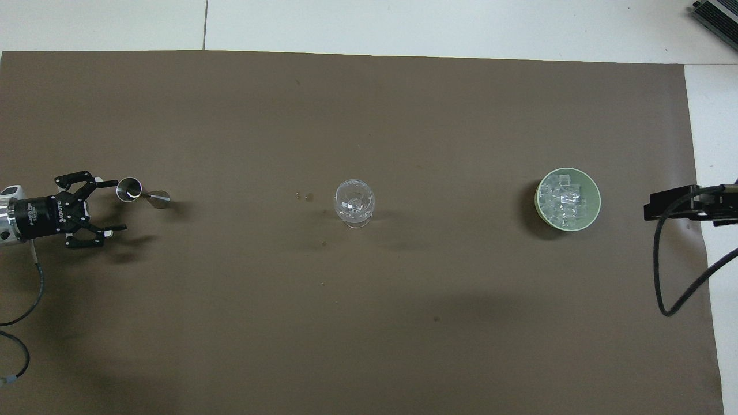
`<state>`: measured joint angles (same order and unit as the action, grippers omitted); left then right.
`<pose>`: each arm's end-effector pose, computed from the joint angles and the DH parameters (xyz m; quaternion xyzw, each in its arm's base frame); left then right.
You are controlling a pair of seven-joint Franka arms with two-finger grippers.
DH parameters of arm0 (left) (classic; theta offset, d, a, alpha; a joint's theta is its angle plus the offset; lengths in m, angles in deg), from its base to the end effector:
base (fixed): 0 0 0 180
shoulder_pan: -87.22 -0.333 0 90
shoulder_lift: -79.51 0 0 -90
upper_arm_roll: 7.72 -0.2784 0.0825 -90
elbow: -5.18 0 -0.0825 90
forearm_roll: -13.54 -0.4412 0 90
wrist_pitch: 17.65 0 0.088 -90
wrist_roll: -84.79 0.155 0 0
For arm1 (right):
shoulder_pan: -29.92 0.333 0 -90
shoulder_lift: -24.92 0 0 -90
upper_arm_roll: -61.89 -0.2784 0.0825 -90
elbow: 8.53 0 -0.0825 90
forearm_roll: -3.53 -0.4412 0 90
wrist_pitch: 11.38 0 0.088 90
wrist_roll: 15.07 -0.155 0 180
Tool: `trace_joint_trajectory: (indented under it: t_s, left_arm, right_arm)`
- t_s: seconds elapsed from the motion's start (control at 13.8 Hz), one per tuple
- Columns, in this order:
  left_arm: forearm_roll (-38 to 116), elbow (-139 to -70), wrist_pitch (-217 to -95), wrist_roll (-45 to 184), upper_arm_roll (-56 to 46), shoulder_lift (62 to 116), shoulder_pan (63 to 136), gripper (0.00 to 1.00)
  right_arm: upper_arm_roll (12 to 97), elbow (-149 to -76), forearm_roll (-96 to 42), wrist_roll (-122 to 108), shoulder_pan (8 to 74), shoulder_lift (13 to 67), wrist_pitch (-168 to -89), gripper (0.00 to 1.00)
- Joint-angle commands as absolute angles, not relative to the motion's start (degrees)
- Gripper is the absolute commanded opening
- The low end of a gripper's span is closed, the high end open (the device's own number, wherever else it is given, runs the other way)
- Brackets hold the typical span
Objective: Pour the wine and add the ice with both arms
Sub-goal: 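Close the left gripper around the silver bottle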
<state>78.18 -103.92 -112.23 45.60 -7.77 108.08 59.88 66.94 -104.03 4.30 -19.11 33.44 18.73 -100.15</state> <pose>0.5802 0.1505 0.1508 0.5279 0.6283 -0.3580 0.4454 0.5785 -0.0193 0.5504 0.9988 -0.0484 -0.0049 0.0021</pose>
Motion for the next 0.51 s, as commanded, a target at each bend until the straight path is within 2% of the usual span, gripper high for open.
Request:
trace_joint_trajectory:
  t_s: [0.0, 0.44]
  left_arm:
    - [79.7, -102.7, -111.6, 45.0, -8.0, 110.3, 60.7, 1.00]
    - [82.0, -102.8, -112.3, 45.1, -7.9, 110.5, 62.2, 1.00]
  right_arm:
    - [66.8, -105.7, 3.4, -18.3, 33.2, 17.3, -100.6, 1.00]
    - [66.8, -105.7, 3.4, -18.3, 33.2, 17.3, -100.6, 1.00]
